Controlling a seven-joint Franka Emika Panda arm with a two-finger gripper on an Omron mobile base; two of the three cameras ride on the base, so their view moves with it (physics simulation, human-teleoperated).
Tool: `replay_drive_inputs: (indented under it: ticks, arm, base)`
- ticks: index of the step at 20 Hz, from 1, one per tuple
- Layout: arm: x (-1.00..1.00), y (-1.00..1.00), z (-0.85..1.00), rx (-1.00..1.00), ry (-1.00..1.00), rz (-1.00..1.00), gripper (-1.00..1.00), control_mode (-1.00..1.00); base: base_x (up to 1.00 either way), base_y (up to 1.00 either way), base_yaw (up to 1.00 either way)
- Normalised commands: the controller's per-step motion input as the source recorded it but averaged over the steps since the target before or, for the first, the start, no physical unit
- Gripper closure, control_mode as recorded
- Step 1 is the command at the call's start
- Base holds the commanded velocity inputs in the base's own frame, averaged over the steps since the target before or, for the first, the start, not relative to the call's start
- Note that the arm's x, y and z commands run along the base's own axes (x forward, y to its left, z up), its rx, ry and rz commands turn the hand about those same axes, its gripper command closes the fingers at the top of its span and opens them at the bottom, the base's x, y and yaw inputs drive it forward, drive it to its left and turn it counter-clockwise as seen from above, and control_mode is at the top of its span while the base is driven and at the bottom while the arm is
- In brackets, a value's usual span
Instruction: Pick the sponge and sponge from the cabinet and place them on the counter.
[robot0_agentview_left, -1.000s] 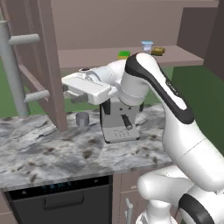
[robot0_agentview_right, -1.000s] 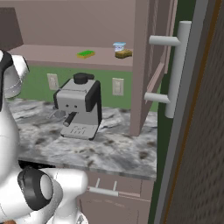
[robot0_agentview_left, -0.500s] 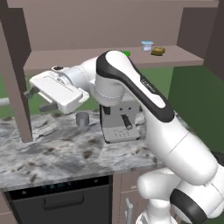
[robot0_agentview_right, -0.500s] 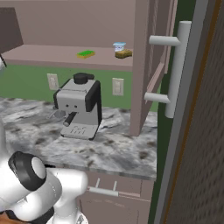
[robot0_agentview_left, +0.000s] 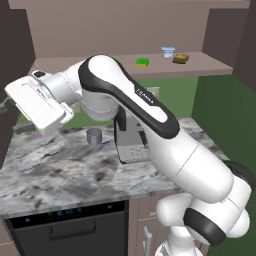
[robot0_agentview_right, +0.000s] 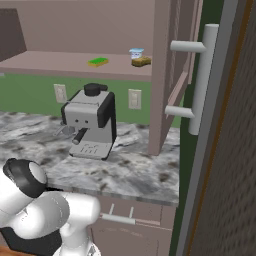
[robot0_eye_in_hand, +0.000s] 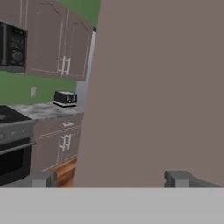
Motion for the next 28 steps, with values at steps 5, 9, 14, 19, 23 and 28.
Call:
replay_drive_inputs:
  ticks: [5, 9, 14, 19, 23, 28]
  arm:
    - [0.01, 0.17, 0.00, 0.00, -0.01, -0.03, -1.00, -1.00]
    - [0.00, -0.06, 0.00, 0.00, 0.00, -0.05, -1.00, -1.00]
    - [-0.01, -0.28, 0.05, 0.00, -0.02, -0.08, -1.00, -1.00]
    - [-0.01, -0.35, 0.08, 0.00, -0.06, -0.07, -1.00, -1.00]
    - [-0.10, -0.45, 0.05, 0.00, -0.05, -0.06, -1.00, -1.00]
    - [-0.06, -0.49, 0.01, 0.00, -0.06, -0.06, -1.00, -1.00]
  base:
    - [0.00, 0.00, 0.00]
    - [0.00, 0.00, 0.00]
    - [0.00, 0.00, 0.00]
    - [0.00, 0.00, 0.00]
    - [0.00, 0.00, 0.00]
    - [0.00, 0.00, 0.00]
